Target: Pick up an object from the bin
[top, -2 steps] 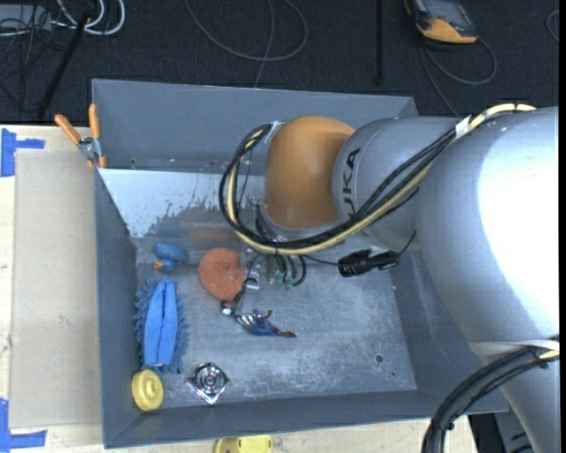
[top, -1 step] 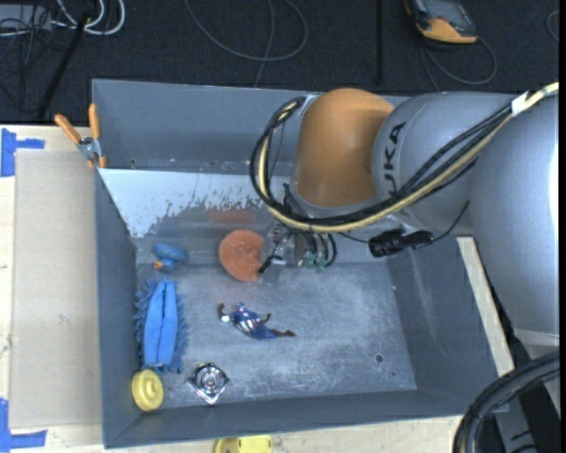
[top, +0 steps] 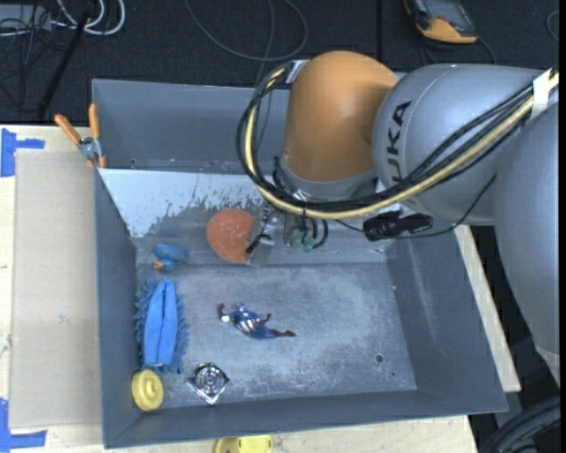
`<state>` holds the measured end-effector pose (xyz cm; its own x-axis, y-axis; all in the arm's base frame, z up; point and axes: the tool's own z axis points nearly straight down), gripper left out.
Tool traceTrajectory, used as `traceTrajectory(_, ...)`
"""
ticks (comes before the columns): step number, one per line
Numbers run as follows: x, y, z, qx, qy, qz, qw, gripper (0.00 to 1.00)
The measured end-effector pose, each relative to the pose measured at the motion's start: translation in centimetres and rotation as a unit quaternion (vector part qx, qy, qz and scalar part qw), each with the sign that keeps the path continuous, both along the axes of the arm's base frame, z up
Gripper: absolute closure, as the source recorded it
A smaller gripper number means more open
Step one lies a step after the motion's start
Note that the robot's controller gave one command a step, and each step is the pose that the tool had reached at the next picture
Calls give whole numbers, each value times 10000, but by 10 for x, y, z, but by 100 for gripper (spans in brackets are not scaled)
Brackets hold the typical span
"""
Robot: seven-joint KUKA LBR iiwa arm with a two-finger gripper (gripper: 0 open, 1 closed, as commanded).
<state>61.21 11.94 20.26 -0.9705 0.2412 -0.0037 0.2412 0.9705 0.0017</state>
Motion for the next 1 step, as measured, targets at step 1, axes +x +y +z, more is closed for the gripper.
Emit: traceTrajectory(1,-1,4,3,21,-33,36,10000,100)
